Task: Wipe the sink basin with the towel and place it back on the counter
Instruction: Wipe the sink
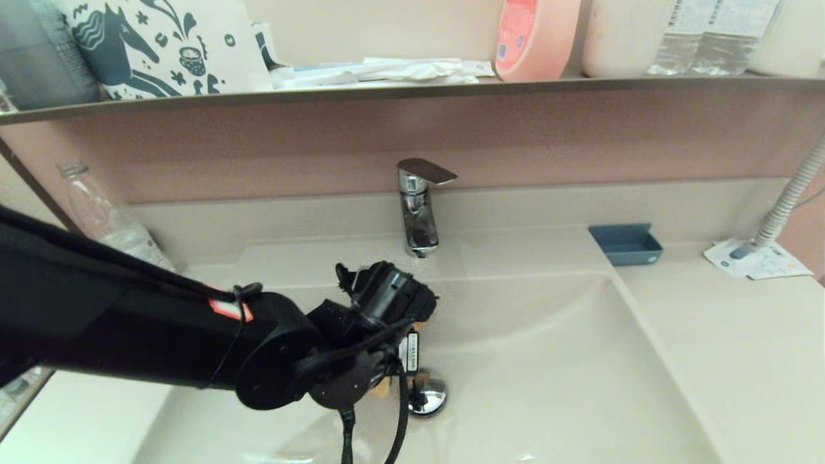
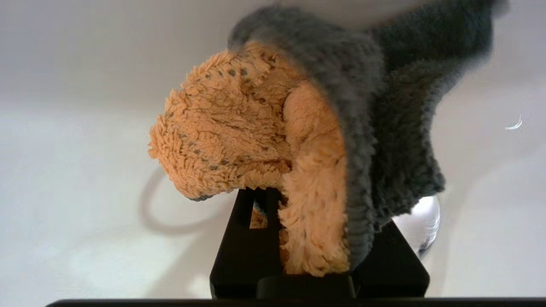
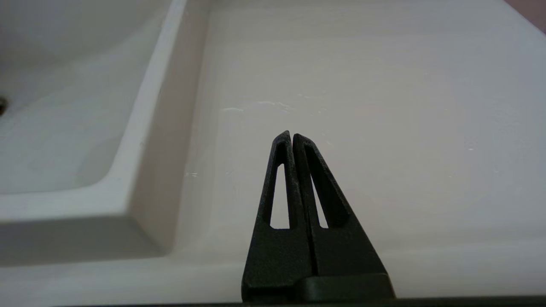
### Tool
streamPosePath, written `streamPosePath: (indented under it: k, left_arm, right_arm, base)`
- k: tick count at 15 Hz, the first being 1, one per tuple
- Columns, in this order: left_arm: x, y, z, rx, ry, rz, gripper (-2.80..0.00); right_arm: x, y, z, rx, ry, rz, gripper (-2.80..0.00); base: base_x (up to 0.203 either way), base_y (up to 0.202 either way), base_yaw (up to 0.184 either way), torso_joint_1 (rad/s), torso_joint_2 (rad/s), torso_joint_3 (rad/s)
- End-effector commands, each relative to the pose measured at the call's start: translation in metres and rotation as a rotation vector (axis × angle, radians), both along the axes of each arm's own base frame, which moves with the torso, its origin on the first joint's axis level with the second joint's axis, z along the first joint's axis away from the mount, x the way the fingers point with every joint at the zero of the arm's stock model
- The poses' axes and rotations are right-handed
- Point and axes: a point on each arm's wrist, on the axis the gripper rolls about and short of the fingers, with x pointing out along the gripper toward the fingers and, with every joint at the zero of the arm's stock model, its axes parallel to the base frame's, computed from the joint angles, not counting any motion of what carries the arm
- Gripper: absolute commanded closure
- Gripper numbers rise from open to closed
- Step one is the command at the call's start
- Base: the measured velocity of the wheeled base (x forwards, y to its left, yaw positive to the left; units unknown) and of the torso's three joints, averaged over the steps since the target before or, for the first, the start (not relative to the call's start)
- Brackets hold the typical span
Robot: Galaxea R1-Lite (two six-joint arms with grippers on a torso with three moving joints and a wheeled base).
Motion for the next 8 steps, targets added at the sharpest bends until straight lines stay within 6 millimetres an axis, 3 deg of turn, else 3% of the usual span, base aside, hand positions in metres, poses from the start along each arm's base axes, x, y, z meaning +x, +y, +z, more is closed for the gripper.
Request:
streamPosePath:
  k: [1,3,6,8]
  left_arm:
    - [-0.013,0.013,-0.01,0.006,0.013,0.011,0.0]
    - [-0.015,0.026,-0.004,-0.009,-0.003,0.034,0.0]
    - [0.001,0.057,0.01,0.009,-0.032,0.088,0.0]
    - [0.017,0.08,0.033,0.016,-0.095,0.117,0.0]
  right_arm:
    - [0.0,0.0,0.0,0.0,0.001,0.0,0.0]
    - [0.0,0.0,0.0,0.0,0.002,0.0,0.0]
    - [0.0,0.0,0.0,0.0,0.001,0.0,0.0]
    - [0.0,0.0,0.0,0.0,0.001,0.0,0.0]
  base:
    - [0.0,0.0,0.0,0.0,0.0,0.0]
    - [0.0,0.0,0.0,0.0,0.0,0.0]
    - [0.0,0.0,0.0,0.0,0.0,0.0]
    - [0.0,0.0,0.0,0.0,0.0,0.0]
